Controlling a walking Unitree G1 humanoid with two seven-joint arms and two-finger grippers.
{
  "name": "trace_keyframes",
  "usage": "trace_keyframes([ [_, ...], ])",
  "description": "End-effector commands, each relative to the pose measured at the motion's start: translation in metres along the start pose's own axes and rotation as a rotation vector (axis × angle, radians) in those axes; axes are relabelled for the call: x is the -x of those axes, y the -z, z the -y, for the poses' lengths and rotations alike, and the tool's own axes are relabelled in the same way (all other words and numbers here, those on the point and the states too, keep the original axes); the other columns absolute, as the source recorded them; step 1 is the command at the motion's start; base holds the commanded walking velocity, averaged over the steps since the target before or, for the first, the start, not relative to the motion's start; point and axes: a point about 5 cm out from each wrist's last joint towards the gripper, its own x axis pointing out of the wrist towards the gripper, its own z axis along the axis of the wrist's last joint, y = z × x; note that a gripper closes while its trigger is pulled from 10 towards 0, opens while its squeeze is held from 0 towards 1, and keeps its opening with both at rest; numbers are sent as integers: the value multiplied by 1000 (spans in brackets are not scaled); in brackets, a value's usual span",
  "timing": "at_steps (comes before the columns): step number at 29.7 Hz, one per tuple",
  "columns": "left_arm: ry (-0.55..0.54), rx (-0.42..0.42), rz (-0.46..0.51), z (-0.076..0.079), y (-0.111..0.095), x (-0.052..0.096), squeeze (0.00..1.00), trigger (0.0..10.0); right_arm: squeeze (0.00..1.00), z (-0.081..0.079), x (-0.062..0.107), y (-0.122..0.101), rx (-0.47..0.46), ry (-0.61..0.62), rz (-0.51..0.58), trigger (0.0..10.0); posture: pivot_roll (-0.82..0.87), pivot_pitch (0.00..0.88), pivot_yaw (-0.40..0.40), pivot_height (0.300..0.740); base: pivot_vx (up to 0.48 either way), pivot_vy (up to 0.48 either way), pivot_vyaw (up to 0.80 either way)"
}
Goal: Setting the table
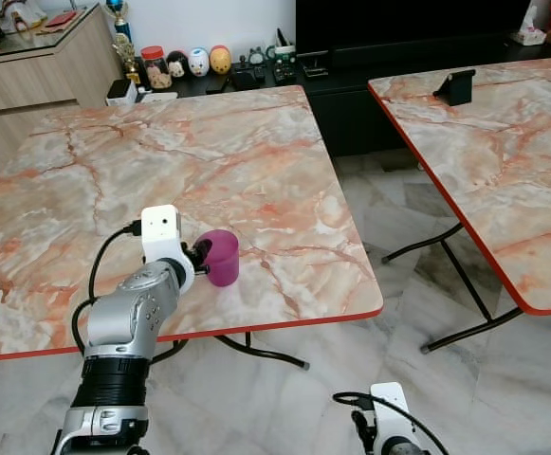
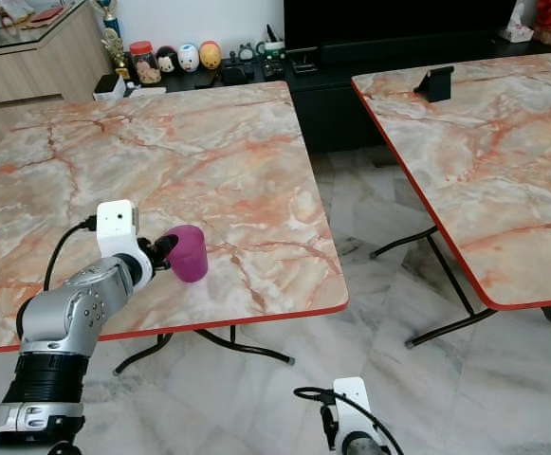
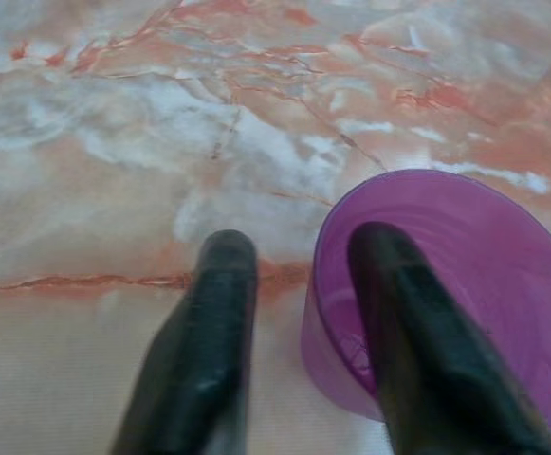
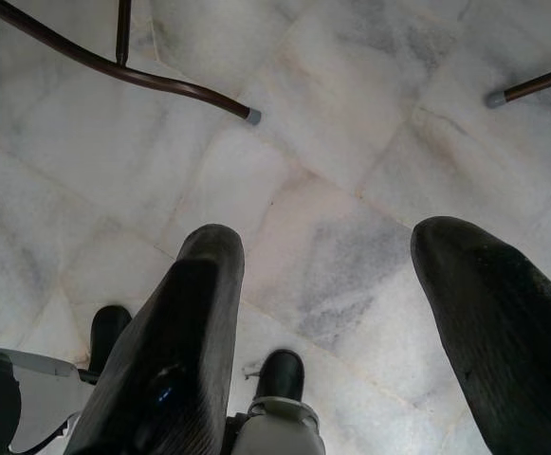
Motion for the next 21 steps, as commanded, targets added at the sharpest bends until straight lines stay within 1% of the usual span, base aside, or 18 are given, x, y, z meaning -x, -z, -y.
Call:
trace_keyframes([
  [1,2,-31,20,1,-8,2,0,0,0,-2,0,-3,3,-6,13,10000,-36,0,88,740,0,0,0],
  [7,-1,-51,19,1,-8,2,0,0,0,-3,0,0,4,-6,2,10000,-37,0,88,740,0,0,0],
  [15,10,-67,20,3,-8,3,0,0,0,-9,-1,-3,7,-12,-7,10000,-37,0,88,740,0,0,0],
  [20,15,-72,31,4,-8,3,0,0,0,-10,-1,-1,7,-13,-14,10000,-37,0,87,740,0,0,0],
  [21,18,-88,22,4,-6,4,0,0,0,-10,0,1,7,-13,-19,10000,-37,0,87,740,0,0,0],
])
